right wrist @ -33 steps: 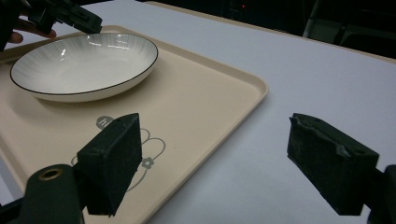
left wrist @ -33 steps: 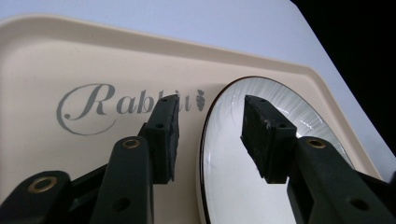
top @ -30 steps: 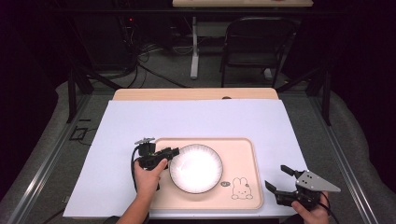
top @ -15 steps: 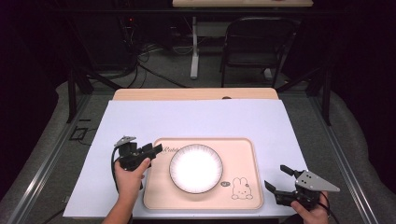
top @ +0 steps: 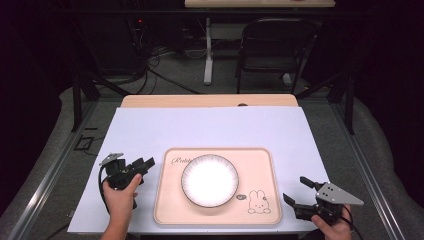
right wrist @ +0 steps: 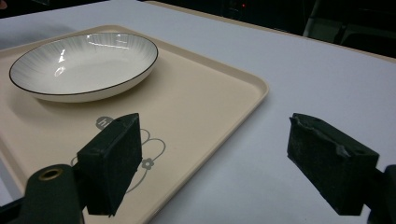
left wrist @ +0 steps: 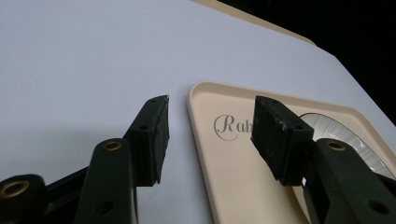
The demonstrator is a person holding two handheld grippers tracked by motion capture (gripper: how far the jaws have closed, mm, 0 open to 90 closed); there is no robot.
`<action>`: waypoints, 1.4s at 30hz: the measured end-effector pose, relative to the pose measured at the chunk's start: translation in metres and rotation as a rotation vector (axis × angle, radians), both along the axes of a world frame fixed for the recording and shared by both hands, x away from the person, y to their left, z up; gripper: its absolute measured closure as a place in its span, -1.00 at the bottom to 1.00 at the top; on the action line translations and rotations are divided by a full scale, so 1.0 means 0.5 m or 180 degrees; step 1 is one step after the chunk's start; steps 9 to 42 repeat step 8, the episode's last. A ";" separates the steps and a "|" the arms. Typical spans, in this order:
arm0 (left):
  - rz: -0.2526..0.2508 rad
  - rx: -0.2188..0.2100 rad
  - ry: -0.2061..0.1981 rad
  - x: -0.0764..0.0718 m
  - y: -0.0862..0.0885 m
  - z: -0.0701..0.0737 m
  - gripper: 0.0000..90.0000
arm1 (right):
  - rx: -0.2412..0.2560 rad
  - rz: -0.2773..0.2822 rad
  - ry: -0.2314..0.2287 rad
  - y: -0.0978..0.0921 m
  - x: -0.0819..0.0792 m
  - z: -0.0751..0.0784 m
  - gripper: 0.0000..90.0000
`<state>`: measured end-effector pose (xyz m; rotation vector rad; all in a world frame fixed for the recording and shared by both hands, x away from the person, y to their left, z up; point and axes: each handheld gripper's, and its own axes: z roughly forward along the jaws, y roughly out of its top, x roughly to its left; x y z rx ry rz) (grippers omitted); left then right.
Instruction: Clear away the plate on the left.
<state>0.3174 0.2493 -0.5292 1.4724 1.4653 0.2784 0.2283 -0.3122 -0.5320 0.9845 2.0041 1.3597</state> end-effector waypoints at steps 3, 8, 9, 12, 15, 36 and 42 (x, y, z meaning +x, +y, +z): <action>0.0004 -0.0012 0.0006 0.000 0.002 -0.005 0.02 | -0.0004 0.0003 -0.0005 0.000 0.000 0.000 -0.62; -0.0001 -0.0019 0.0050 0.004 0.000 -0.012 0.01 | 0.0000 0.0001 0.0005 -0.001 0.000 0.000 -0.62; -0.0001 -0.0019 0.0050 0.004 0.000 -0.012 0.01 | 0.0000 0.0001 0.0005 -0.001 0.000 0.000 -0.62; -0.0001 -0.0019 0.0050 0.004 0.000 -0.012 0.01 | 0.0000 0.0001 0.0005 -0.001 0.000 0.000 -0.62; -0.0001 -0.0019 0.0050 0.004 0.000 -0.012 0.01 | 0.0000 0.0001 0.0005 -0.001 0.000 0.000 -0.62; -0.0001 -0.0019 0.0050 0.004 0.000 -0.012 0.01 | 0.0000 0.0001 0.0005 -0.001 0.000 0.000 -0.62; -0.0001 -0.0019 0.0050 0.004 0.000 -0.012 0.01 | 0.0000 0.0001 0.0005 -0.001 0.000 0.000 -0.62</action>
